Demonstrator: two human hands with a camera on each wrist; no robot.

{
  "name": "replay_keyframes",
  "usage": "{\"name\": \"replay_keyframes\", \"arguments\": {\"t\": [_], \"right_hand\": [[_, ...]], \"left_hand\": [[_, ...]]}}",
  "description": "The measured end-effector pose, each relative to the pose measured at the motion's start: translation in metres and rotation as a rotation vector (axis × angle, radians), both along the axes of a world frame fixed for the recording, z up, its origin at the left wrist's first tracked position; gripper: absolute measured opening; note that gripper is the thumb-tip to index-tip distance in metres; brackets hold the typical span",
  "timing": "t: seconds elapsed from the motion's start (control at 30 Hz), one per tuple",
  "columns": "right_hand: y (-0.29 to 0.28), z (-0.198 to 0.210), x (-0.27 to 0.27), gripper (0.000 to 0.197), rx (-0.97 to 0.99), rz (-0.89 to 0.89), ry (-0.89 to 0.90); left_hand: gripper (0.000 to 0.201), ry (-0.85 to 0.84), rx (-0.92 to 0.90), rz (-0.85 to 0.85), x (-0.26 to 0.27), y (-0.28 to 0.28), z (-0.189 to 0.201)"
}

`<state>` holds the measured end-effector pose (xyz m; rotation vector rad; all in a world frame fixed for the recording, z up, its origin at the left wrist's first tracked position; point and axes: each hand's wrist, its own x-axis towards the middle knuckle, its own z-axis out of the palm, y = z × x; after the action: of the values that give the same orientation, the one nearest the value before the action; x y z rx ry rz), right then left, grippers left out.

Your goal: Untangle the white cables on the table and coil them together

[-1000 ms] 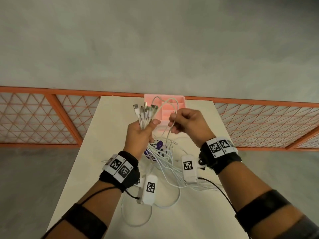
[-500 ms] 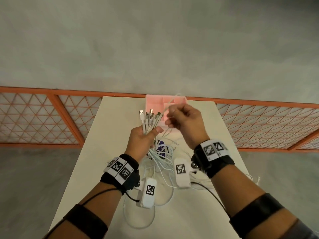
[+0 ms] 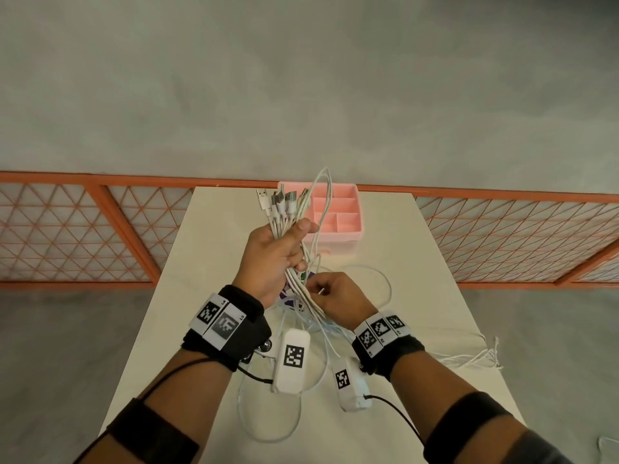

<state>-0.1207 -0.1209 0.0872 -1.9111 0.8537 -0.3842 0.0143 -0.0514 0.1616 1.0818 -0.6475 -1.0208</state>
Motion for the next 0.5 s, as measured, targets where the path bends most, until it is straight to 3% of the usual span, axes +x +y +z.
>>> {"name": "replay_keyframes", "arguments": {"t": [0.17, 0.33, 0.5], "right_hand": [[0.000, 0.012, -0.001, 0.014, 0.023, -0.016, -0.052], [-0.010, 0.045, 0.004, 0.012, 0.215, -0.104, -0.354], [-0.019, 0.084, 0.010, 0.011, 0.221, -0.097, -0.467]], "left_hand": [[0.026, 0.043, 0.000, 0.023, 0.003, -0.001, -0.003], [0.030, -0.108, 0.049, 0.099, 0.006, -0.003, -0.024], [0.019, -0.183, 0.043, 0.098, -0.002, 0.001, -0.038]]}}
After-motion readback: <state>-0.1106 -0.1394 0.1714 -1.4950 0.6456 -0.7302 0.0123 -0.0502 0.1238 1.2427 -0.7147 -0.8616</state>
